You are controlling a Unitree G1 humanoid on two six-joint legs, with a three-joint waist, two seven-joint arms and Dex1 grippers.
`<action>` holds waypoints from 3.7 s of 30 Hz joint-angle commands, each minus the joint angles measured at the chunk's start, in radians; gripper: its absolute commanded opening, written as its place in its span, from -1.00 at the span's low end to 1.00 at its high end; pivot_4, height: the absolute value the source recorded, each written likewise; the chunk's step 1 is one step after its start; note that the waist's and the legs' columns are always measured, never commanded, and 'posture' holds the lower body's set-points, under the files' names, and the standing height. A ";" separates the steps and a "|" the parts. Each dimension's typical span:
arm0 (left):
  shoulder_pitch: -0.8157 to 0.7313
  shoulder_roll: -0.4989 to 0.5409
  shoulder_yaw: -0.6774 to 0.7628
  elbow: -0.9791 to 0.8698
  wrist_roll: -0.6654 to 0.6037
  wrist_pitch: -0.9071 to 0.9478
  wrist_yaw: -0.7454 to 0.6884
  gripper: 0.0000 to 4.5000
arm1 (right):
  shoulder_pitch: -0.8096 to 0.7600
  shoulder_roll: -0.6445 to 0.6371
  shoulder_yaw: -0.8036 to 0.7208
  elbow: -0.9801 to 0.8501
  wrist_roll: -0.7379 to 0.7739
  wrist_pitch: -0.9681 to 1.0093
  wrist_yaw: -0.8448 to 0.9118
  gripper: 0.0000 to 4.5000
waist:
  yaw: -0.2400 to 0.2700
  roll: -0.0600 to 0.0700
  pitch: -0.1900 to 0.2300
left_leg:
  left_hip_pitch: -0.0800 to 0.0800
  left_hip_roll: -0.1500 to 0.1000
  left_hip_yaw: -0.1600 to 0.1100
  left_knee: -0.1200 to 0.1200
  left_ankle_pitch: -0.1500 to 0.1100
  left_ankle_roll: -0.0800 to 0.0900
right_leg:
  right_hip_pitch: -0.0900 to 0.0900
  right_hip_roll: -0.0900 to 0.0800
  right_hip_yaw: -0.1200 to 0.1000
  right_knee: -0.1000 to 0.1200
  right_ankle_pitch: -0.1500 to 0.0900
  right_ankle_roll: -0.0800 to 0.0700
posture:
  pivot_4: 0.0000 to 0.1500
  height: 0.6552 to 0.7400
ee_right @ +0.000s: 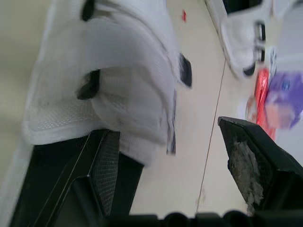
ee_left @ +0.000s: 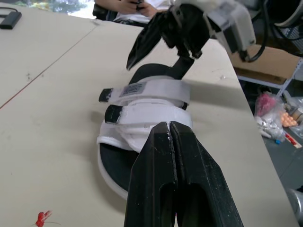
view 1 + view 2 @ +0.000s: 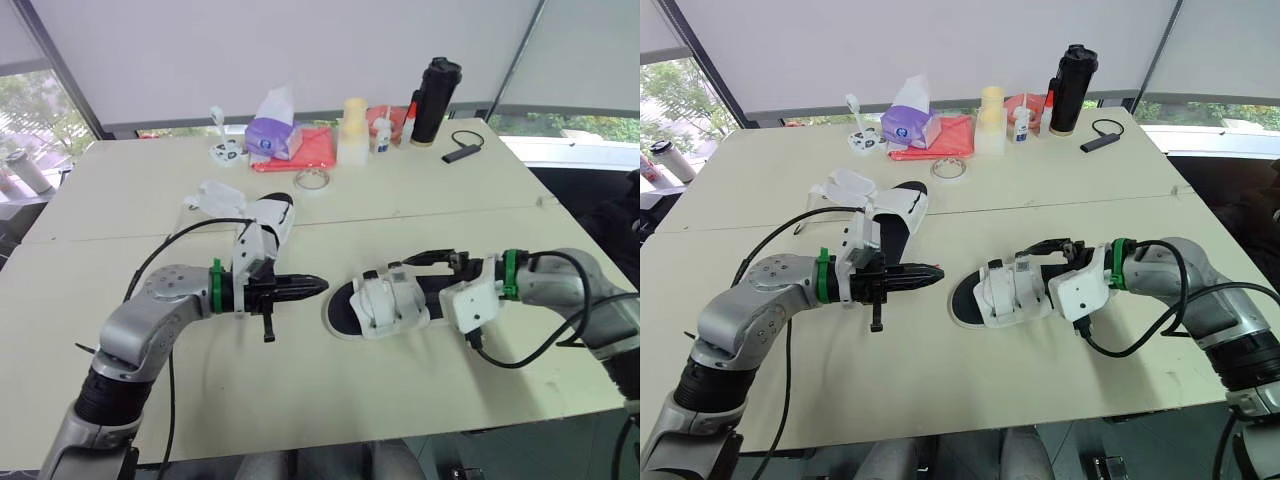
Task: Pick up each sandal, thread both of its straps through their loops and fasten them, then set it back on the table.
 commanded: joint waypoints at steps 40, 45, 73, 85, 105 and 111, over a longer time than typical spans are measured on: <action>0.018 -0.009 0.032 -0.057 -0.043 -0.038 0.123 -1.00 | -0.245 0.270 -0.056 0.115 -0.131 0.563 -0.250 -0.98 | -0.001 -0.002 0.002 | 0.001 -0.001 -0.001 0.001 0.001 -0.001 | -0.001 0.001 0.002 0.004 0.000 -0.001 | 1.00 1.00; 0.019 -0.014 0.025 -0.056 -0.034 -0.046 0.136 -1.00 | -0.406 0.275 0.038 0.427 -0.331 0.584 -0.519 -0.98 | 0.004 -0.002 0.002 | 0.001 -0.002 0.000 0.001 0.001 -0.001 | -0.002 0.001 0.002 0.004 0.000 -0.001 | 1.00 1.00; 0.040 -0.028 0.014 -0.090 -0.028 -0.047 0.188 -1.00 | -0.553 0.309 0.187 0.928 -0.407 0.540 -0.691 0.99 | -0.029 -0.003 0.003 | 0.003 -0.002 0.001 -0.012 0.004 -0.005 | -0.005 0.002 0.004 0.004 0.001 0.001 | 1.00 1.00; 0.044 -0.025 0.020 -0.095 -0.031 -0.043 0.196 -1.00 | -0.299 0.151 0.068 0.303 -0.301 0.723 -0.330 0.99 | -0.024 -0.003 0.003 | 0.004 -0.002 0.000 -0.011 0.004 -0.005 | -0.004 0.002 0.003 0.004 0.001 0.002 | 1.00 1.00; 0.039 0.012 0.016 -0.032 0.158 -0.196 0.274 -1.00 | -0.160 0.400 -0.391 -0.618 0.707 1.909 0.189 0.99 | 0.000 -0.005 0.003 | 0.003 0.000 -0.001 -0.010 0.004 -0.005 | -0.004 0.002 0.002 0.004 0.001 0.001 | 1.00 1.00; 0.035 0.011 0.030 0.014 0.284 -0.292 0.353 -1.00 | -0.181 0.473 -0.430 -0.613 0.826 2.026 0.059 0.99 | 0.007 -0.005 0.003 | 0.002 -0.001 -0.001 -0.009 0.004 -0.005 | -0.004 0.002 0.002 0.004 0.000 -0.002 | 1.00 1.00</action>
